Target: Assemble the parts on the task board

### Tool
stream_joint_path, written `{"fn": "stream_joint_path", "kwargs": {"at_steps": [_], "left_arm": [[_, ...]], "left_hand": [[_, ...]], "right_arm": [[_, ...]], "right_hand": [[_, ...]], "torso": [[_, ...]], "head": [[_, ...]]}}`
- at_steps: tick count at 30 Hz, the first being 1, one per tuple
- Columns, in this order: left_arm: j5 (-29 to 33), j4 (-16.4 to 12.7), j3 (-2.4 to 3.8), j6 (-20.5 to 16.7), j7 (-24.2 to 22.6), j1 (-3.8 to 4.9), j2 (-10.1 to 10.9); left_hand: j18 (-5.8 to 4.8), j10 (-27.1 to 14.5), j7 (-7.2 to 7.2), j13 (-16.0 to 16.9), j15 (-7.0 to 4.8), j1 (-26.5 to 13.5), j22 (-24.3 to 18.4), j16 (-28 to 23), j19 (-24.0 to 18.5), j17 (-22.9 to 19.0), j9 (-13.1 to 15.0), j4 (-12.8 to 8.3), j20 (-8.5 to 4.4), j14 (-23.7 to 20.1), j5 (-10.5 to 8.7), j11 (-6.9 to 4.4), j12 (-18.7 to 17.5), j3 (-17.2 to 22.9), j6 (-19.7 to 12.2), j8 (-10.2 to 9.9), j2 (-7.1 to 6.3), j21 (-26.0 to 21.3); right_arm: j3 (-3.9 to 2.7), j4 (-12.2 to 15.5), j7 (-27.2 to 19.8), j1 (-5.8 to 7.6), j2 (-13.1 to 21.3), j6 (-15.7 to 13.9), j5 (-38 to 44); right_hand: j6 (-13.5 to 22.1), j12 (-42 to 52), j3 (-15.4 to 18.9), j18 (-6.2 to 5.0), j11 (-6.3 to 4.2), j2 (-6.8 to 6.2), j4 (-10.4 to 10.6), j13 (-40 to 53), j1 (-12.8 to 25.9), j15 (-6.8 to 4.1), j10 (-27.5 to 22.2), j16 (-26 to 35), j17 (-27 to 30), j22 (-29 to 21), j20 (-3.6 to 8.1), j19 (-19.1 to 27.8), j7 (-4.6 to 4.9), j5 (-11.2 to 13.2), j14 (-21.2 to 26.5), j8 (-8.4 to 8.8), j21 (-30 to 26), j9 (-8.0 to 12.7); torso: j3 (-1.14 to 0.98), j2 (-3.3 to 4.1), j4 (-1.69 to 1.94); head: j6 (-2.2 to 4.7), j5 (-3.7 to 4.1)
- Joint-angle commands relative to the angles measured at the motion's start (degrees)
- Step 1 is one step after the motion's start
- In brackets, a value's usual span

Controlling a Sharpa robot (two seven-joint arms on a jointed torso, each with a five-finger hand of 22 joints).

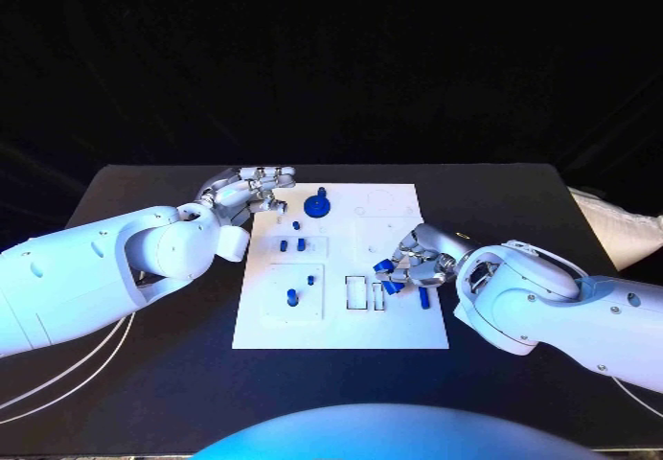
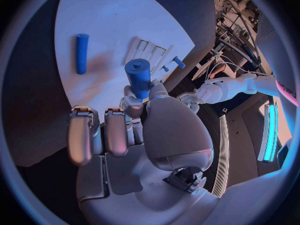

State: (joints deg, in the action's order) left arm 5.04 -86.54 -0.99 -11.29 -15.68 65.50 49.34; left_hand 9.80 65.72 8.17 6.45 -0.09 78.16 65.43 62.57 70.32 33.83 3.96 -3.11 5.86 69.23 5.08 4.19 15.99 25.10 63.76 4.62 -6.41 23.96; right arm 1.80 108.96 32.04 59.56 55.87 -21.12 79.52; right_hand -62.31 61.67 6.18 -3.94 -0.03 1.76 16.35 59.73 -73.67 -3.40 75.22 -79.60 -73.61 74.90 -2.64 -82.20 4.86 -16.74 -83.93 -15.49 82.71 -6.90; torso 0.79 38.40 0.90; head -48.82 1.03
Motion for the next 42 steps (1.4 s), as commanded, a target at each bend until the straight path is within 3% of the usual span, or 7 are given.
{"fn": "stream_joint_path", "kwargs": {"at_steps": [1, 16, 32, 33, 37, 39, 42], "left_arm": [[-0.42, -0.15, 0.03, 1.55, 0.01, 0.00, -0.18], [-0.46, -0.37, 0.03, 1.68, 0.07, 0.01, -0.24], [-0.46, -0.40, 0.03, 1.76, 0.13, 0.01, -0.17], [-0.46, -0.41, 0.03, 1.77, 0.14, 0.01, -0.17], [-0.46, -0.44, 0.03, 1.83, 0.19, 0.01, -0.15], [-0.46, -0.45, 0.03, 1.85, 0.22, 0.01, -0.13], [-0.49, -0.45, 0.03, 1.99, 0.30, 0.01, -0.09]], "left_hand": [[0.59, -0.51, -0.06, 0.10, -0.01, 0.13, -0.10, -0.40, -0.30, -0.11, 0.00, -0.09, -0.15, -0.43, 0.02, 0.07, 0.39, 0.35, -0.37, -0.01, 0.53, -0.34], [0.59, -0.64, -0.05, 0.11, -0.01, 0.21, -0.12, -0.65, -0.33, -0.58, 0.00, -0.17, -0.15, -0.65, 0.03, 0.09, 0.41, 0.41, -0.41, -0.02, 0.53, -0.40], [0.59, -0.64, -0.05, 0.11, -0.01, 0.21, -0.12, -0.65, -0.33, -0.58, 0.00, -0.17, -0.15, -0.65, 0.03, 0.09, 0.41, 0.41, -0.41, -0.02, 0.53, -0.40], [0.59, -0.64, -0.05, 0.11, -0.01, 0.21, -0.12, -0.65, -0.33, -0.58, 0.00, -0.17, -0.15, -0.65, 0.03, 0.09, 0.41, 0.41, -0.41, -0.02, 0.53, -0.40], [0.59, -0.71, -0.05, 0.12, 0.01, 0.23, -0.14, -0.73, -0.36, -0.70, 0.01, -0.20, -0.14, -0.74, 0.02, 0.11, 0.46, 0.44, -0.40, 0.00, 0.56, -0.45], [0.59, -0.71, -0.05, 0.12, 0.01, 0.23, -0.14, -0.73, -0.36, -0.70, 0.01, -0.20, -0.14, -0.74, 0.02, 0.11, 0.46, 0.44, -0.40, 0.00, 0.56, -0.45], [0.59, -0.76, -0.07, 0.13, 0.02, 0.22, -0.14, -0.72, -0.37, -0.66, 0.03, -0.19, -0.14, -0.75, 0.02, 0.11, 0.48, 0.46, -0.34, 0.04, 0.59, -0.47]], "right_arm": [[0.04, -0.27, -0.14, 0.11, -1.11, 1.18, -3.92], [0.22, -3.27, 2.24, 0.09, -6.14, 9.01, -1.00], [0.29, -4.58, 2.58, -0.05, -7.64, 11.38, 1.25], [0.30, -4.67, 2.60, -0.06, -7.69, 11.20, 1.48], [0.31, -4.92, 2.72, -0.08, -7.78, 10.33, 3.15], [0.31, -4.98, 2.77, -0.09, -7.72, 10.08, 4.15], [0.31, -4.94, 2.78, -0.12, -7.60, 9.82, 5.26]], "right_hand": [[-1.34, 0.71, 0.45, 1.15, -0.09, 1.31, 0.16, 0.74, 0.66, -0.48, 0.89, -0.56, -0.52, 4.48, 0.07, -0.72, -0.60, -0.42, -3.46, -0.13, 0.51, -1.40], [-3.19, 3.76, 2.33, 1.35, -0.78, 4.07, 0.25, 5.14, 3.87, -1.02, 3.62, -1.70, -2.22, 5.36, 0.53, -1.24, -1.42, -0.08, -3.69, -0.47, 1.08, -2.43], [-3.39, 3.76, 2.68, 1.34, -0.85, 4.68, 0.30, 5.47, 4.41, -1.10, 3.81, -1.71, -2.25, 5.32, 0.62, -1.18, -1.51, 0.00, -3.66, -0.46, 1.04, -2.61], [-3.40, 3.59, 3.19, 1.31, -0.85, 4.73, 0.29, 5.48, 5.19, -1.10, 3.80, -1.64, -2.16, 5.22, 0.63, -1.10, -1.51, 0.86, -3.63, -0.41, 0.97, -2.68], [-3.29, 2.47, 7.68, 1.14, -0.83, 4.75, 0.13, 5.25, 12.60, -1.01, 3.49, -1.12, -1.46, 4.56, 0.65, -0.60, -1.36, 11.83, -3.41, -0.16, 0.50, -3.04], [-3.17, 1.83, 9.61, 1.07, -0.66, 4.07, 0.36, 5.10, 14.60, -1.01, 3.31, -0.84, -1.11, 4.30, 0.58, -0.40, -1.37, 13.73, -3.33, -0.02, 0.29, -3.23], [-3.03, 0.96, 11.13, 0.97, -0.67, 3.32, 0.35, 4.69, 15.70, -0.98, 3.01, -0.51, -0.68, 3.93, 0.58, -0.14, -1.31, 13.93, -3.23, 0.13, 0.02, -3.38]], "torso": [[-0.03, -0.05, 0.05], [-0.05, 0.02, -0.05], [-0.08, 0.01, -0.06], [-0.07, 0.01, -0.06], [-0.06, -0.01, -0.08], [-0.06, 0.00, -0.09], [-0.06, -0.02, -0.08]], "head": [[-0.09, -0.17], [-0.23, -0.35], [-0.45, -0.50], [-0.46, -0.46], [-0.49, -0.39], [-0.51, -0.38], [-0.48, -0.16]]}}
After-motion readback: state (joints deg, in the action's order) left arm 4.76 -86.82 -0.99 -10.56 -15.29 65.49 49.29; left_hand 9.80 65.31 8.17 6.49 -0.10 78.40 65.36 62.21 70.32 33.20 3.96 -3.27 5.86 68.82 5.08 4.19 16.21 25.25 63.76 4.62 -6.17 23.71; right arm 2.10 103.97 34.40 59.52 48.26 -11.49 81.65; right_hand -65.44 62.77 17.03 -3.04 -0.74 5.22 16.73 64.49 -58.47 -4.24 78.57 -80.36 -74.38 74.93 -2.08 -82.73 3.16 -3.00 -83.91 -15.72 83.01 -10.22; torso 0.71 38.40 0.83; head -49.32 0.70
